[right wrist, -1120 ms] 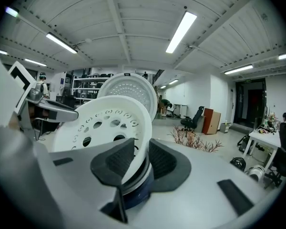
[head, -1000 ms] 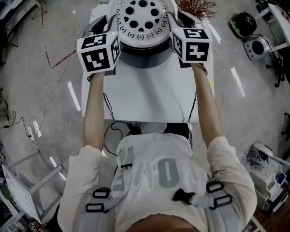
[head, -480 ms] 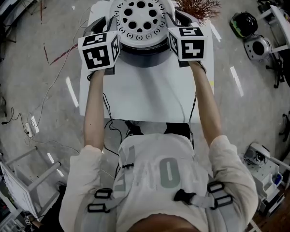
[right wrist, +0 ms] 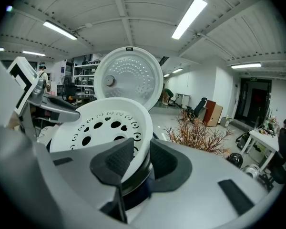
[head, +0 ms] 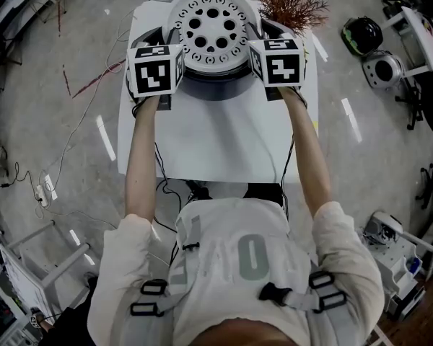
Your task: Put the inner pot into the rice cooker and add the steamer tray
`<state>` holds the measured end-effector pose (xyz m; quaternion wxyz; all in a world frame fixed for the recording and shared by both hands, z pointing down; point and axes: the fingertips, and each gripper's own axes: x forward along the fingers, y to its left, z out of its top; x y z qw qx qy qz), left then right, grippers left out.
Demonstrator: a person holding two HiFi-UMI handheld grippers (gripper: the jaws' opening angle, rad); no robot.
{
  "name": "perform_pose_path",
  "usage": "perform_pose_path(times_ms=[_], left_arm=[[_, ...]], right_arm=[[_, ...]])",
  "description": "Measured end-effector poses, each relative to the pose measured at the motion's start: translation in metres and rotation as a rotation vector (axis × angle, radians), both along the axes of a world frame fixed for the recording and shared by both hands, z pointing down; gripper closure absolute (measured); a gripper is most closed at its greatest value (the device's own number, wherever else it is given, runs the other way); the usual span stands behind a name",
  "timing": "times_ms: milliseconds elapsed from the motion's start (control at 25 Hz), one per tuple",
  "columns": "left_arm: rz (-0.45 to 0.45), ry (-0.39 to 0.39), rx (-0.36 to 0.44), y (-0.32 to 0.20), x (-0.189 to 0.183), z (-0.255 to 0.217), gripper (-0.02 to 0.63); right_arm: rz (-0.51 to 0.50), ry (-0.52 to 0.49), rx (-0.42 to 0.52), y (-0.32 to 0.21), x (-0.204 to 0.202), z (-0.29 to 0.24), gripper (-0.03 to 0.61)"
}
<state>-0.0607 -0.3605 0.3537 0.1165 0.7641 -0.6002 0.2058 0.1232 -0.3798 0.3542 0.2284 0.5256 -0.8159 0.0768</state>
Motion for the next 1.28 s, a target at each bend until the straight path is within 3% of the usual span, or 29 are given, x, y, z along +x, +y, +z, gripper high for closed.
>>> perform_pose_path(times_ms=[480, 600, 840, 1280], left_arm=[[0.001, 0.005, -0.093, -0.011, 0.001, 0.020, 0.518], [-0.012, -0.079, -0.053, -0.011, 0.003, 0.022, 0.518], [-0.030, -0.233, -0.013, -0.015, 0.009, 0.025, 0.520], [-0.015, -0.198, -0.019, -0.017, 0.007, 0.026, 0.520]], right_arm=[[0.006, -0.014, -0.114, -0.004, 0.002, 0.017, 0.460], [-0.012, 0.041, -0.079, -0.004, 0.002, 0.020, 0.443], [-0.032, 0.225, 0.010, -0.007, 0.005, 0.028, 0.474], [-0.041, 0.233, 0.010, -0.009, 0.002, 0.029, 0.474]])
